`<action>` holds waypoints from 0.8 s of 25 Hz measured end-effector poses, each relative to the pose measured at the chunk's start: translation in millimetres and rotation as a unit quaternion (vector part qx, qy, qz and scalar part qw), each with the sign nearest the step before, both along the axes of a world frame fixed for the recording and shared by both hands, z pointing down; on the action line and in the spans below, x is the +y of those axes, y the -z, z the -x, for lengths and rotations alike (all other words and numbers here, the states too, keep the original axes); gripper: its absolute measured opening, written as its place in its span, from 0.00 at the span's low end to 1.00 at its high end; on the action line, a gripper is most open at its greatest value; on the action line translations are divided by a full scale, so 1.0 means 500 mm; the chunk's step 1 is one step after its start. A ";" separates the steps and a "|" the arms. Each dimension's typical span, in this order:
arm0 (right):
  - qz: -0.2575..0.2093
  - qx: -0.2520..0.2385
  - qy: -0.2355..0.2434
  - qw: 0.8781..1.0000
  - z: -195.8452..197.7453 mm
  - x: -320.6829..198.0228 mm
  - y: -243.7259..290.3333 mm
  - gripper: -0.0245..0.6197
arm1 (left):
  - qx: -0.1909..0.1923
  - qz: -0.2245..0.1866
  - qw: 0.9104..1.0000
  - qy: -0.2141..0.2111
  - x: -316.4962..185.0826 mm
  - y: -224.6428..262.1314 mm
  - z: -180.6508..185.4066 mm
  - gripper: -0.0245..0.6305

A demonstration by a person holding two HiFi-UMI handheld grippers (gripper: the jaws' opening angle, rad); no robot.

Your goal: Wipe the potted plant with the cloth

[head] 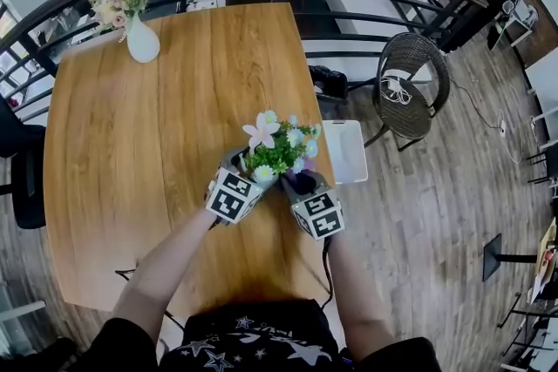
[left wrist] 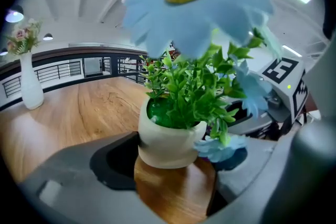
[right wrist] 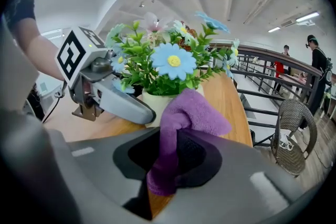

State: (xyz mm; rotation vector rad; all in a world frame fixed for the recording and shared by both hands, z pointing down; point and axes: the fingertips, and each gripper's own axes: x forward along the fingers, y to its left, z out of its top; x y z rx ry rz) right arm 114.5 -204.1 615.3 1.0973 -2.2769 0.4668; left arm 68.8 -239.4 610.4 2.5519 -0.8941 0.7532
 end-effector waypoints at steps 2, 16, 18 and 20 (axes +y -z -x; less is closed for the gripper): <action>0.001 0.004 0.010 1.000 0.007 0.007 0.000 0.16 | 0.000 0.002 1.000 0.006 -0.001 -0.001 0.000 0.67; 0.001 0.015 -0.007 1.000 -0.007 0.008 0.000 0.16 | 0.022 0.031 0.999 0.020 0.023 0.009 -0.012 0.66; 0.000 0.020 -0.015 1.000 -0.011 0.005 -0.001 0.16 | 0.026 0.032 0.999 0.022 0.027 0.010 -0.012 0.66; -0.001 0.023 -0.018 1.000 -0.012 0.006 0.000 0.16 | 0.028 0.033 0.999 0.029 0.027 0.009 -0.012 0.65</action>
